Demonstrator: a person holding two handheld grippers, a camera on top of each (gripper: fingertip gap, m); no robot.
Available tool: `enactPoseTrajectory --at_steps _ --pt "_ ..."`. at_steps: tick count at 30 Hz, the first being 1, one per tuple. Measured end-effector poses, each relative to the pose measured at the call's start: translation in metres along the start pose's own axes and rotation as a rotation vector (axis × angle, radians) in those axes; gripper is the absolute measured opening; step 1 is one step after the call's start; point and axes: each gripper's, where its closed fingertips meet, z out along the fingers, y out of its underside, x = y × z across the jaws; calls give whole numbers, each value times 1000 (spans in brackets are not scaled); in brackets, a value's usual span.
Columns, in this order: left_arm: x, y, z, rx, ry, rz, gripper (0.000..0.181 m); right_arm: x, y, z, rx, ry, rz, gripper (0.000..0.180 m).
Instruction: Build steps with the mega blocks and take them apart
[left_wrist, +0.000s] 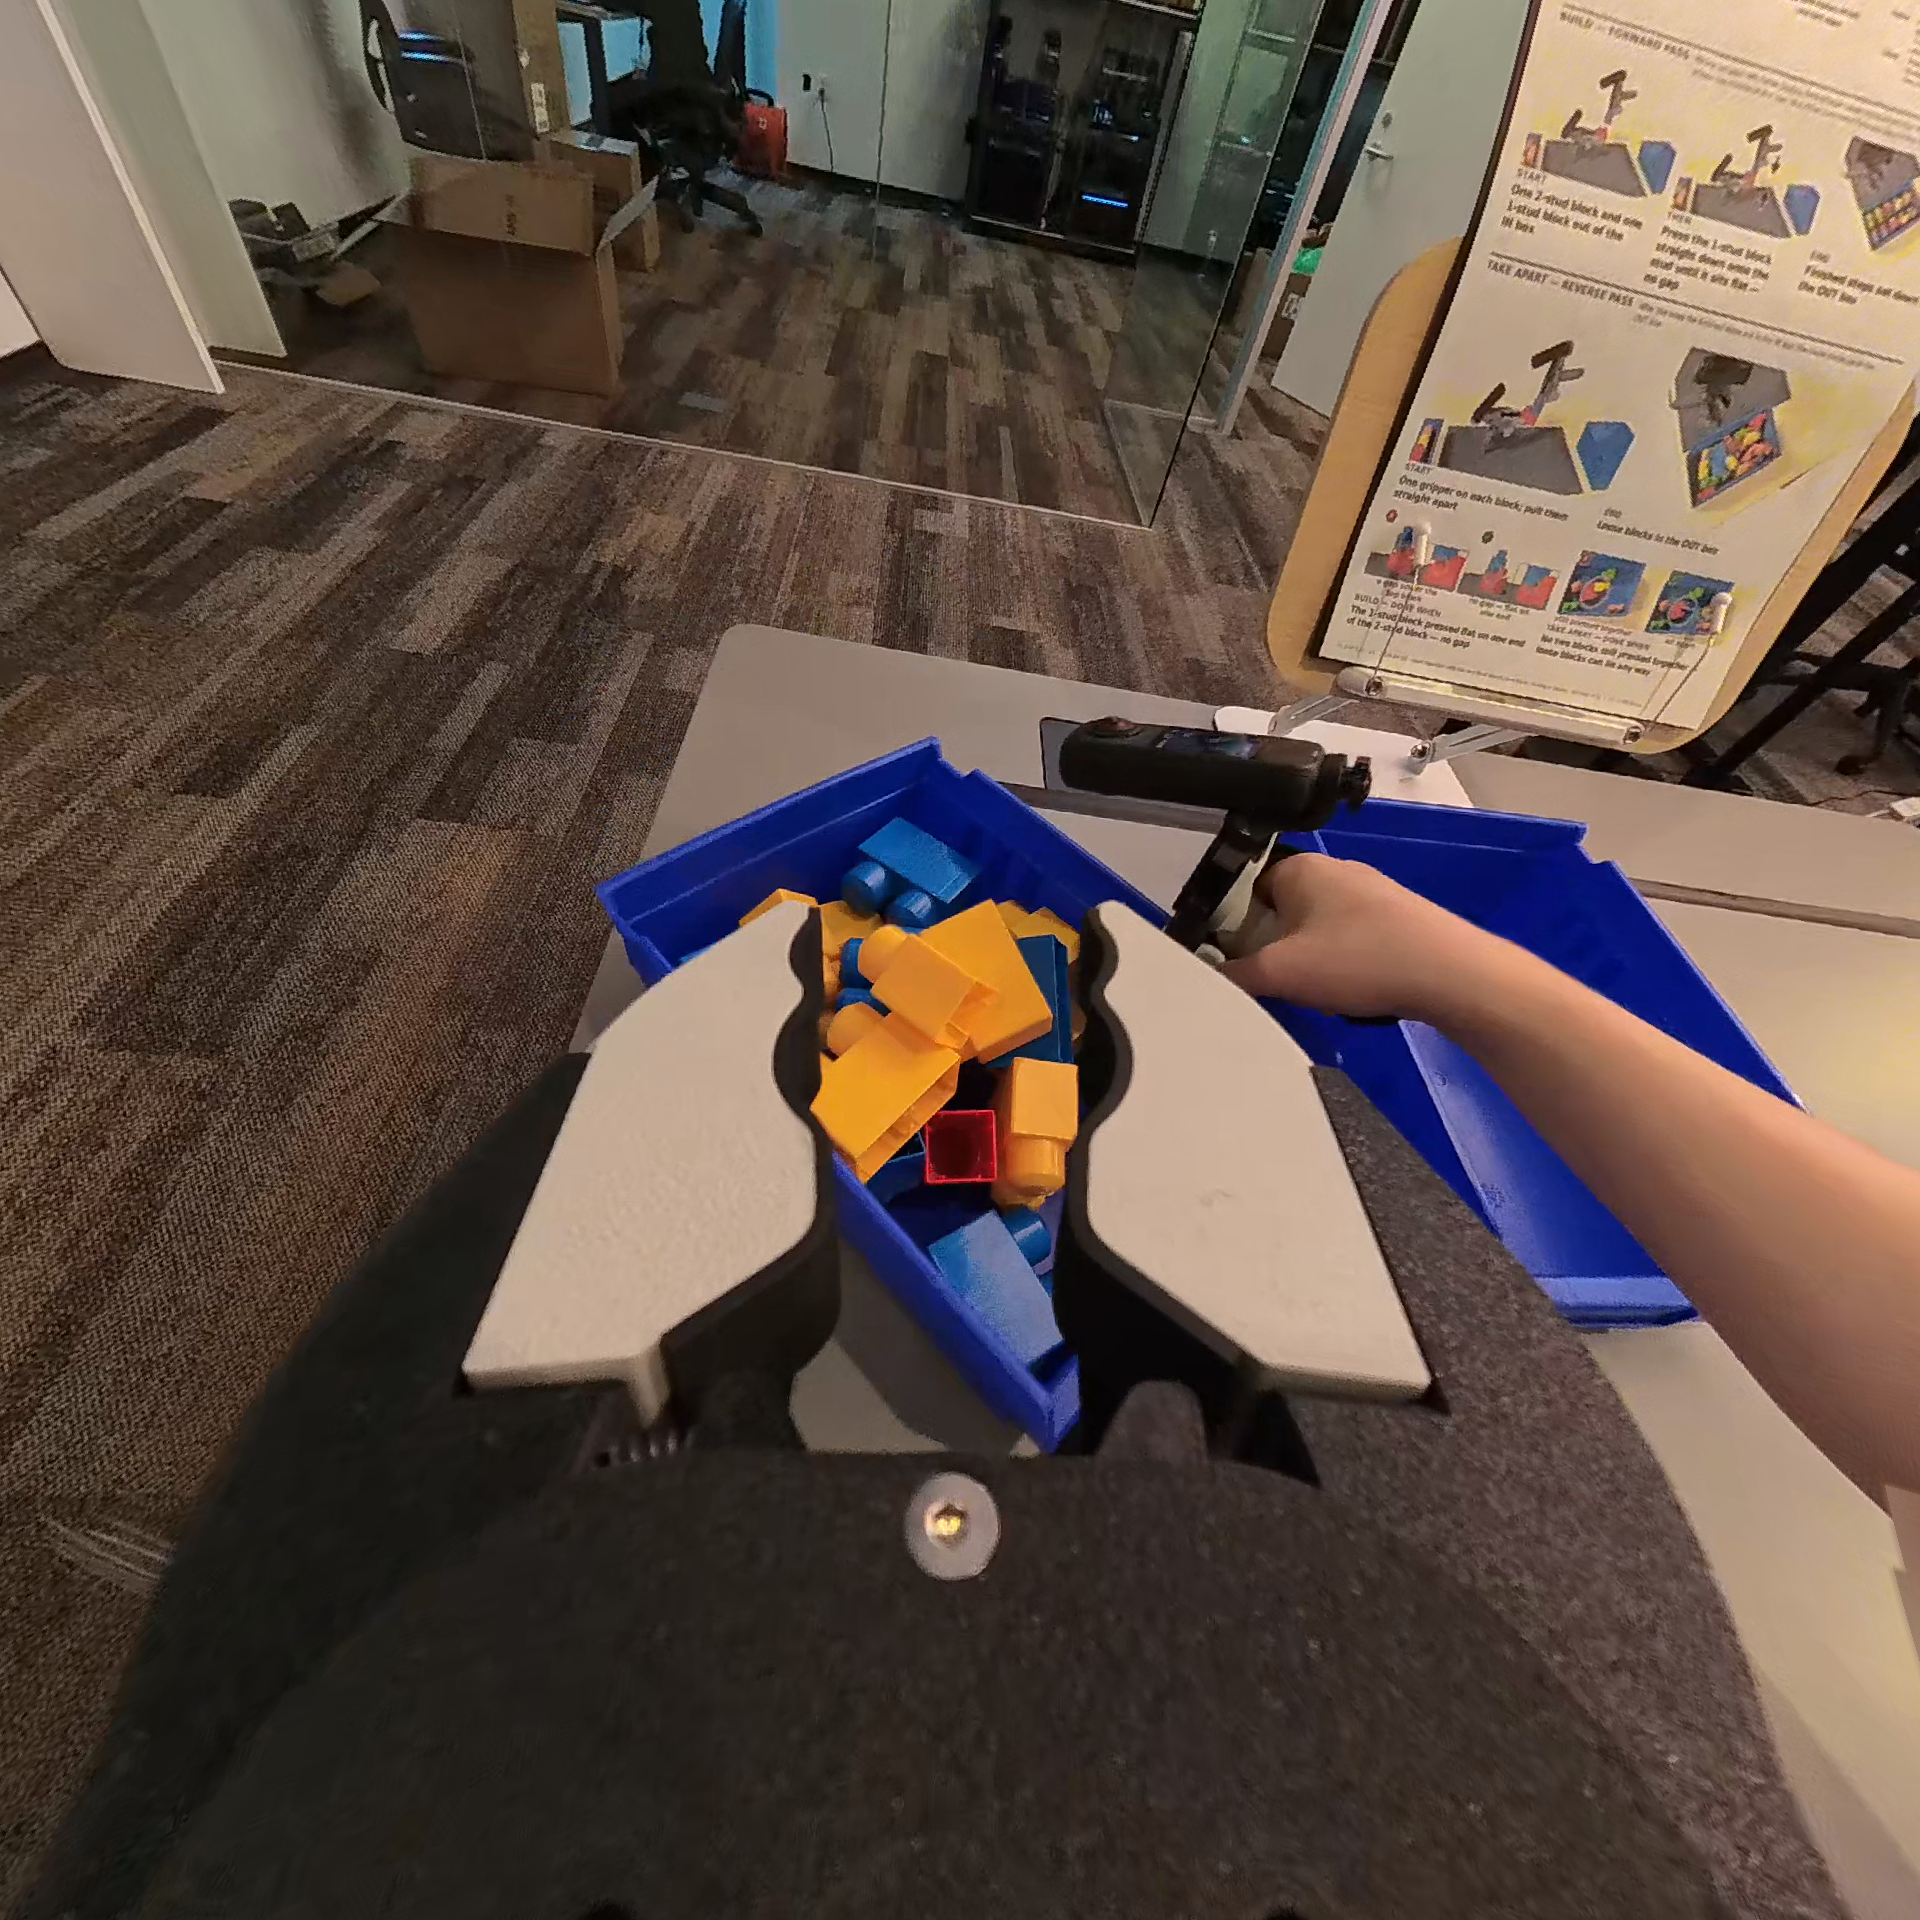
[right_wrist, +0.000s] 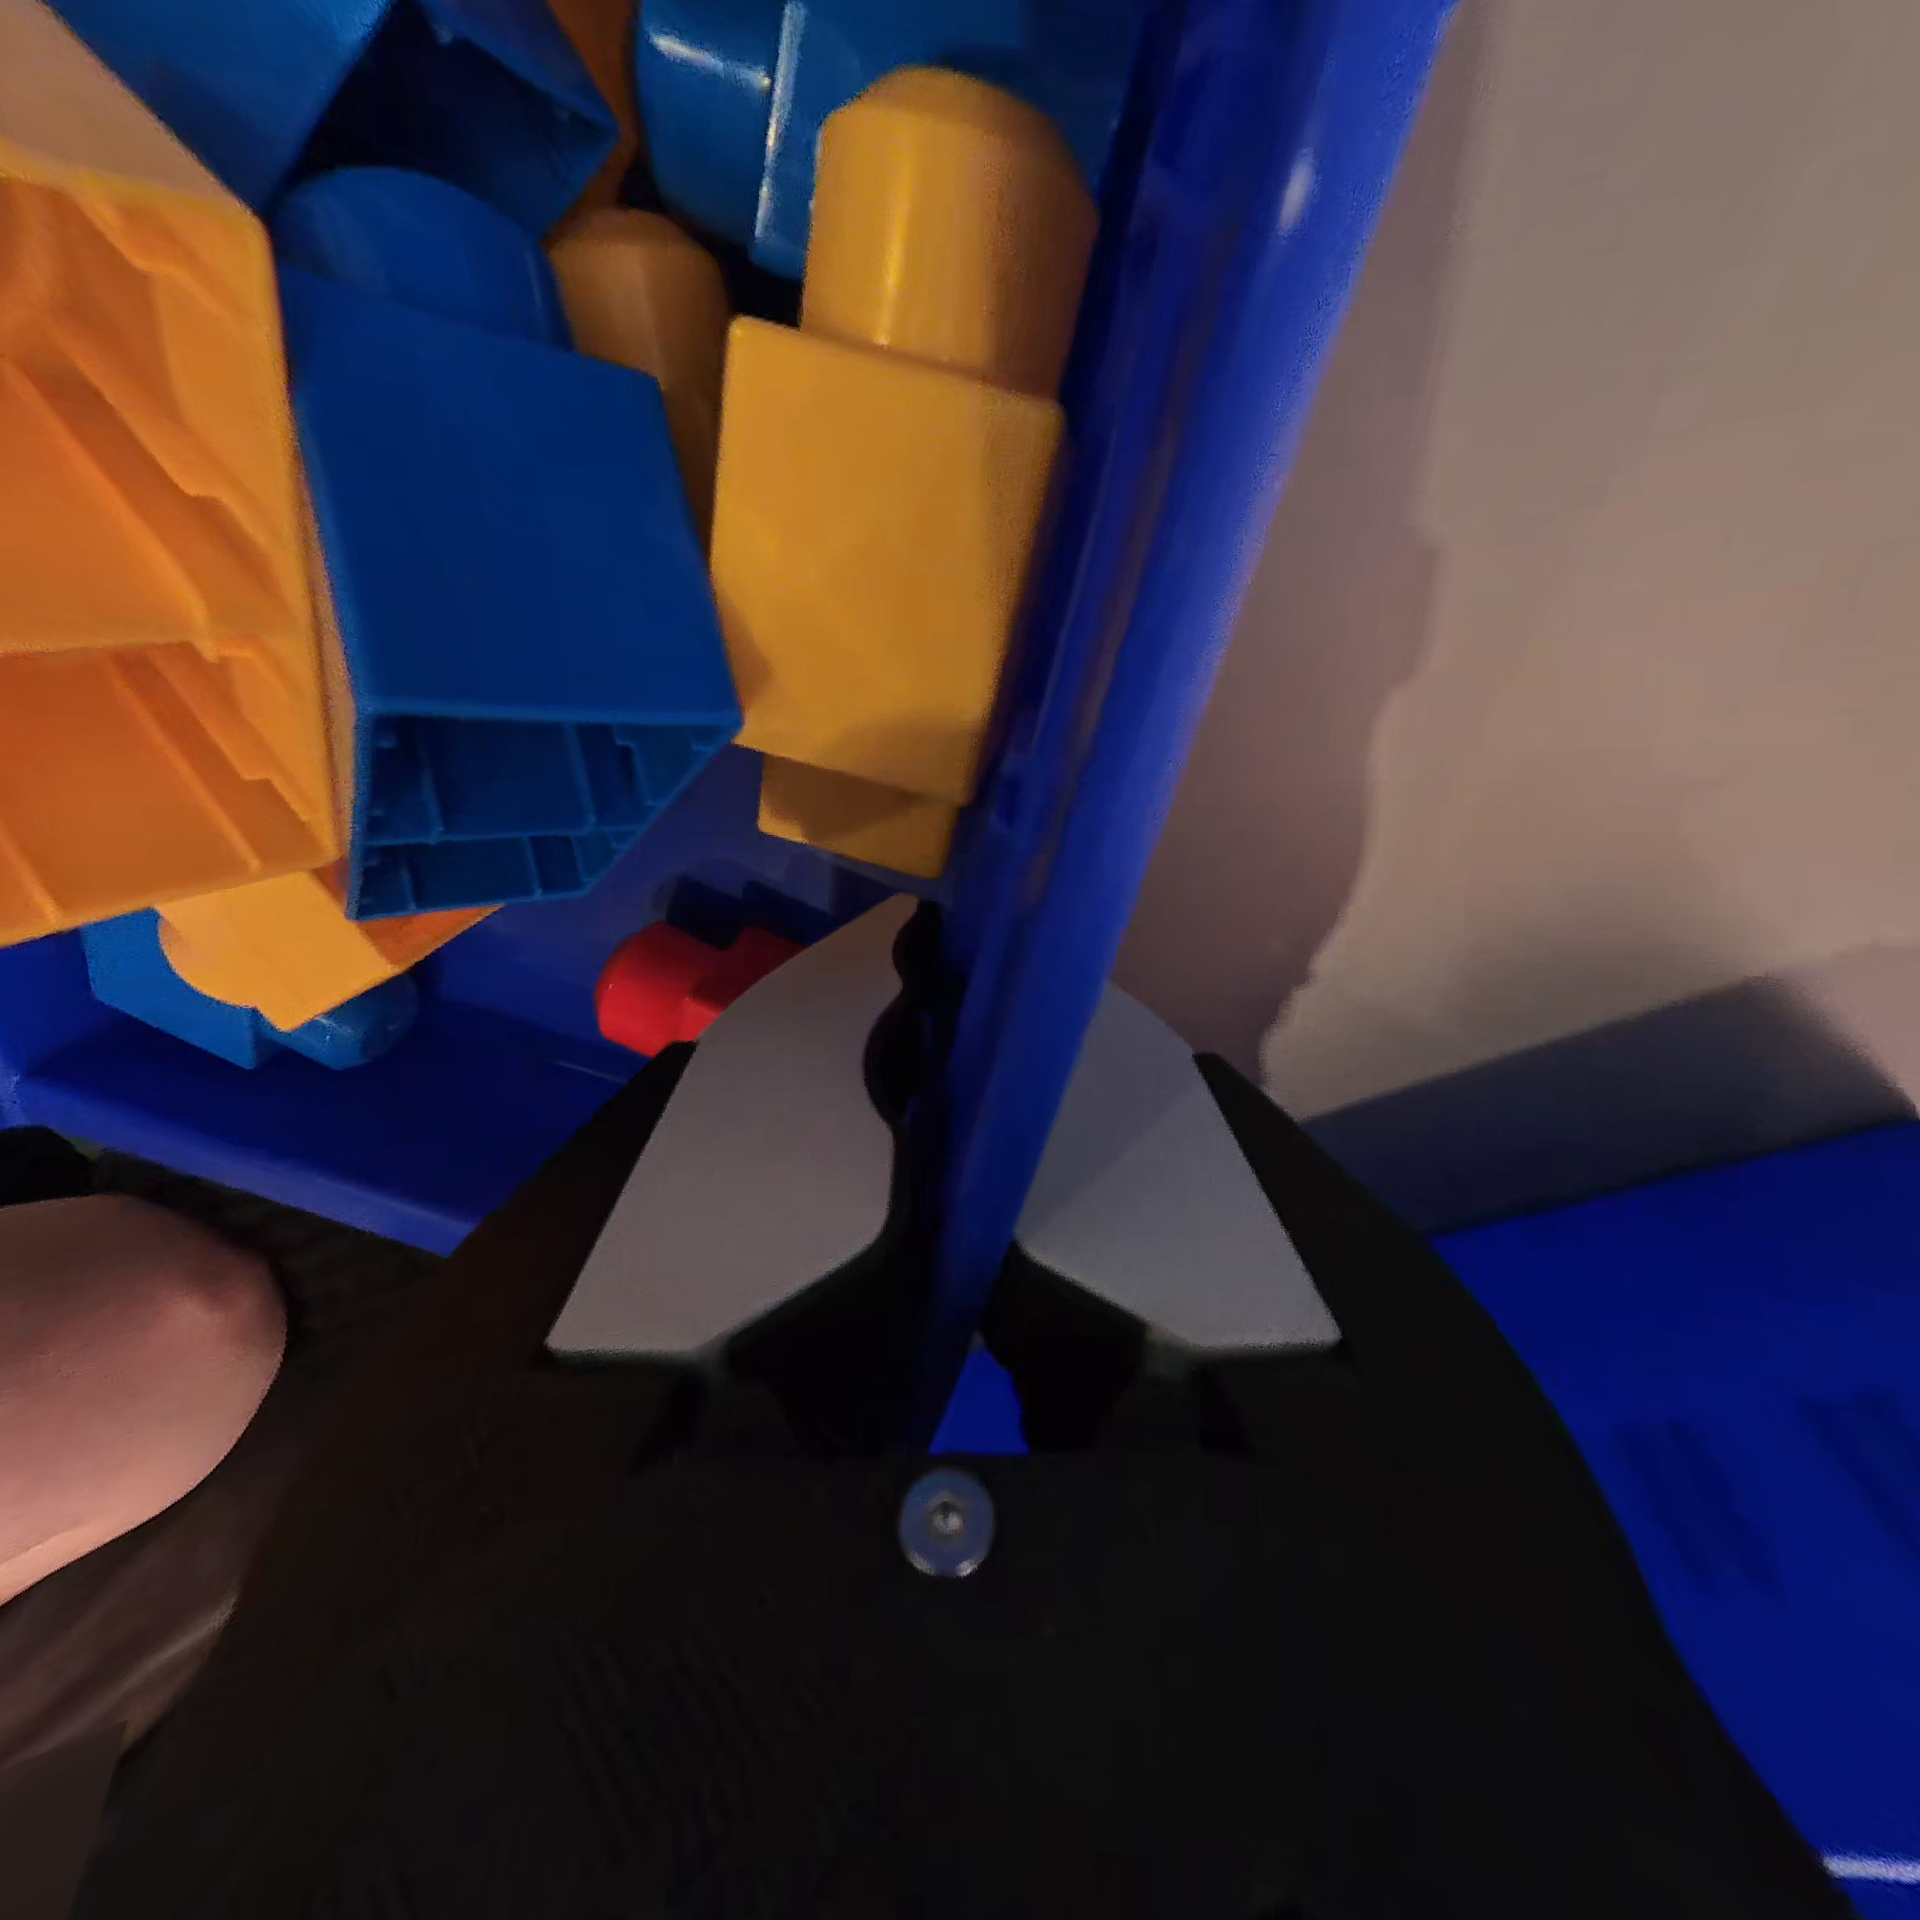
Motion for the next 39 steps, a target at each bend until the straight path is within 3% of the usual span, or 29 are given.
enactPoseTrajectory --at_steps 4,8,11,13,18,22,23,24,27,31,39 --pt "2 2 2 -18 -5 9 48 3 -13 -19 124 49 -39 16" --pt "5 2 1 -23 -2 22 48 9 -27 -105 501 93 -55 24" --pt "10 0 2 -20 5 35 48 51 15 -171 668 252 17 31" --pt "14 0 4 -24 10 46 48 99 67 -187 637 348 153 46" --pt "25 0 10 -46 8 83 49 184 200 -148 372 435 458 57" --pt "37 -1 15 -66 2 130 49 188 246 -96 194 307 493 59" --pt "41 0 17 -73 1 144 49 184 248 -88 185 250 476 47" --pt "45 1 19 -84 1 159 49 182 248 -84 190 202 468 23" --pt "58 4 26 -126 4 210 49 199 265 -89 172 221 478 9" --pt "79 5 36 -151 20 285 49 226 303 -97 200 153 540 7" --pt "107 14 60 -220 -21 454 48 299 443 -121 185 219 747 7"
